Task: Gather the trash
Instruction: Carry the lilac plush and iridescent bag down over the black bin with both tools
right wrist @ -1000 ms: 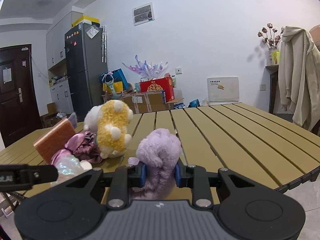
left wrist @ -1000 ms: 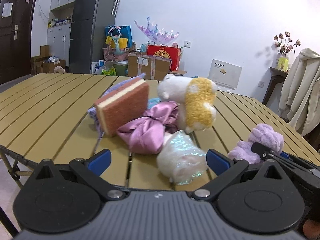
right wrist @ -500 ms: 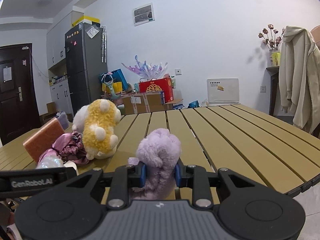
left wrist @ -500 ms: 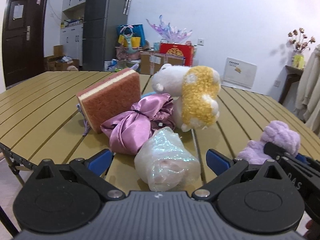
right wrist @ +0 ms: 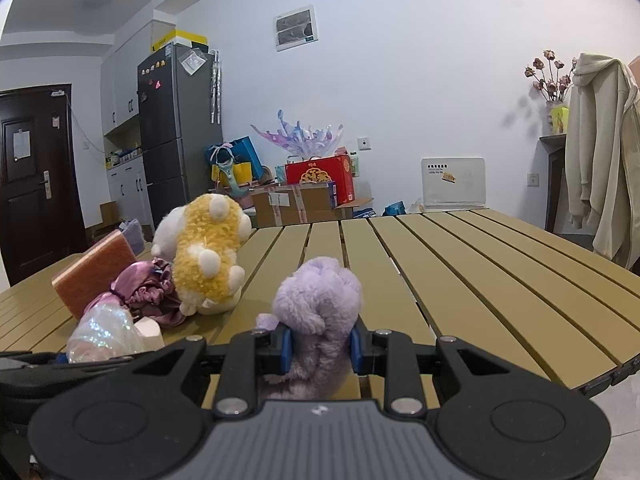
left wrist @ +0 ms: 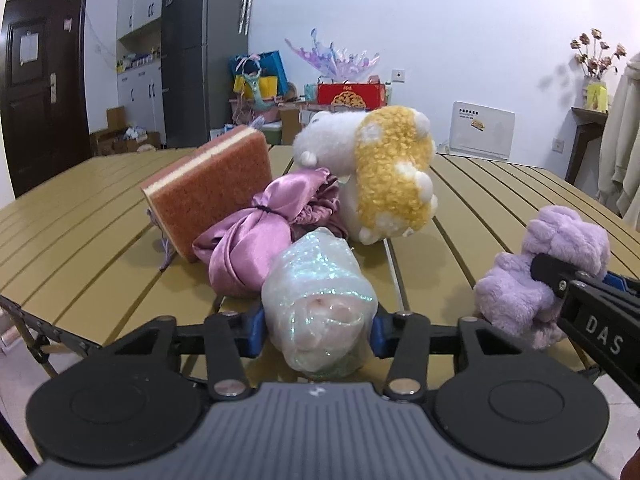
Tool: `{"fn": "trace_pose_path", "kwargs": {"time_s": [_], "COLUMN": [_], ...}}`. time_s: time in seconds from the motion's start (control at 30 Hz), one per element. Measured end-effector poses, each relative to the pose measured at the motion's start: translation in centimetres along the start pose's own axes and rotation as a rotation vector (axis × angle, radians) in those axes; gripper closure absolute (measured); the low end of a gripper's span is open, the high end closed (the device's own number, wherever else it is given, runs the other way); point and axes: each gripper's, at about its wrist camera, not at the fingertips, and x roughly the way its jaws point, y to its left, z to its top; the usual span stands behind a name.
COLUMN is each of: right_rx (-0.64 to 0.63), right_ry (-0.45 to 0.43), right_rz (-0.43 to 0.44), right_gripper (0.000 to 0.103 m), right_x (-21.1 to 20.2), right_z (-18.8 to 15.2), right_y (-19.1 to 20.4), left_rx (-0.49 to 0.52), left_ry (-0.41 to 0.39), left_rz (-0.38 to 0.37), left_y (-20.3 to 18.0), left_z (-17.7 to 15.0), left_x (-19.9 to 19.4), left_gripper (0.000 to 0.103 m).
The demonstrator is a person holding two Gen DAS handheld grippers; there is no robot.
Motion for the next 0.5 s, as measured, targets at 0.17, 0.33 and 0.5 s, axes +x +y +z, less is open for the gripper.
{"fn": "trace_pose_path", "kwargs": {"time_s": [0.17, 0.33, 0.5], "right_rx": [0.003, 0.014, 0.017], "right_ry": [-0.016, -0.046, -0.085], "right_rz": [-0.004, -0.002, -0.008], "right_gripper": [0.077, 0.077, 0.077], "right_x": [-0.6, -1.5, -3.1], "right_z": [0.1, 0.3, 0.5], "right_y": [0.1, 0.3, 0.7], "left_rx": [0.017, 0.031, 0.038], "left_ry": [-0.007, -0.052, -0.105], "left_rz": [-0.033, -0.045, -0.082], "left_y": [0.2, 0.6, 1.4], "left_z": [0.1, 0.3, 0.5], "left_x": [-0.8, -2.3, -4.3], "left_gripper": [0.059, 0.059, 0.059]}}
